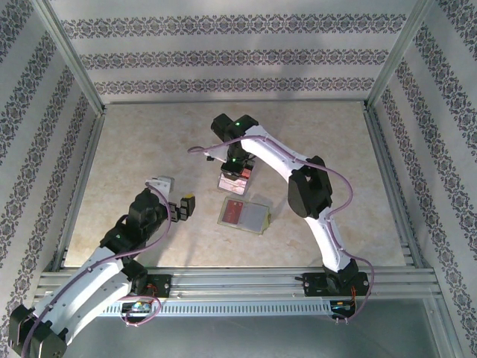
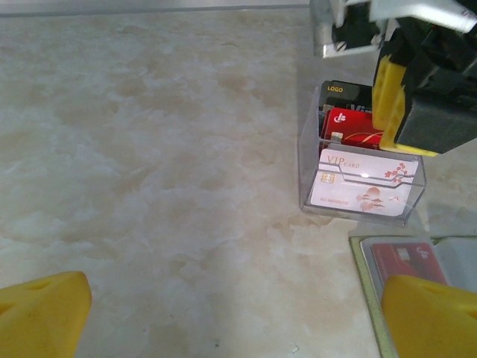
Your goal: Take the credit cards out of the card holder
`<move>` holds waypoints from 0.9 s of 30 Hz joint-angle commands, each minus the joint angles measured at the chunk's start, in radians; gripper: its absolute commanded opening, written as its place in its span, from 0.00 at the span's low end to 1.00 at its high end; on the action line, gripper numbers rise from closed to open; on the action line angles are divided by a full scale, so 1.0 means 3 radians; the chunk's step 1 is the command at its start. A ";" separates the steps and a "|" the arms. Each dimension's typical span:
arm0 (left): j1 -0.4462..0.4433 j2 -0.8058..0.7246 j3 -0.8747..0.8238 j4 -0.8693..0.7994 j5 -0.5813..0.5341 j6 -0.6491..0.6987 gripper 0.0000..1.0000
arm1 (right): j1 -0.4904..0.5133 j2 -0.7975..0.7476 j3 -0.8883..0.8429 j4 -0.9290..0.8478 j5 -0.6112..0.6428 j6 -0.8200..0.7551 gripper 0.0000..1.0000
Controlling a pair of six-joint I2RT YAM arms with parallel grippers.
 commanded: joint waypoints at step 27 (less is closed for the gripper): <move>0.0040 0.1743 0.0760 0.0065 0.1733 -0.1429 0.74 | -0.0954 -0.3796 -0.4564 0.2421 -0.0970 0.3406 0.64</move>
